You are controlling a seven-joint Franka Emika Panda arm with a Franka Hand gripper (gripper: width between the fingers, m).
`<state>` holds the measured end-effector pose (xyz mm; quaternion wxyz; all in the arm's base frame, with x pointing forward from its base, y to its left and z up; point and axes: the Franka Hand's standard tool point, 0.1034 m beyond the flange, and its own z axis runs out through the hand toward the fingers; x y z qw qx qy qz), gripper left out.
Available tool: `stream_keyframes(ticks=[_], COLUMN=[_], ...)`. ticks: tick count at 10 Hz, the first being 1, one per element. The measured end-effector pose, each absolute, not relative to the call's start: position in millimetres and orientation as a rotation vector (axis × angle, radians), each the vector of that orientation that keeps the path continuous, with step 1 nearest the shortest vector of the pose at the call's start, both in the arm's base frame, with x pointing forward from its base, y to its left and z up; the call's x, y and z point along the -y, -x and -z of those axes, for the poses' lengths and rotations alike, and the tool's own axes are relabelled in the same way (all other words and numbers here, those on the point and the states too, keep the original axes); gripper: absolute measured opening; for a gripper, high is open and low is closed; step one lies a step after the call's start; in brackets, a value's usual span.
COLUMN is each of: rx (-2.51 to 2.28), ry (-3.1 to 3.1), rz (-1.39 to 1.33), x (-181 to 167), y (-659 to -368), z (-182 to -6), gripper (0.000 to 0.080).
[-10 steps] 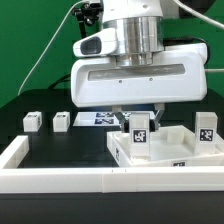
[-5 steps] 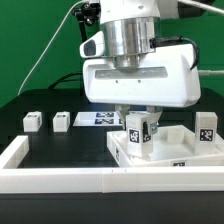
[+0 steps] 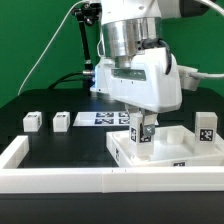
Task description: Assemble square table
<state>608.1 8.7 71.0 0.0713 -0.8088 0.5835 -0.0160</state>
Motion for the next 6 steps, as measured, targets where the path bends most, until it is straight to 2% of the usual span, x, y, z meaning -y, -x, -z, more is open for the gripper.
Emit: stream_keyframes(ticks=[1, 3, 6], rx=[-1.702, -1.512, -1.076], ry=[2.470, 2.597, 2.816], rz=[0.053, 0.059, 0.096], x=[-8.8, -11.8, -13.0], y=[-608.2, -609.9, -613.1], z=[-71.2, -73.6, -76.3], gripper=[0.0299, 0.0614, 0.0647])
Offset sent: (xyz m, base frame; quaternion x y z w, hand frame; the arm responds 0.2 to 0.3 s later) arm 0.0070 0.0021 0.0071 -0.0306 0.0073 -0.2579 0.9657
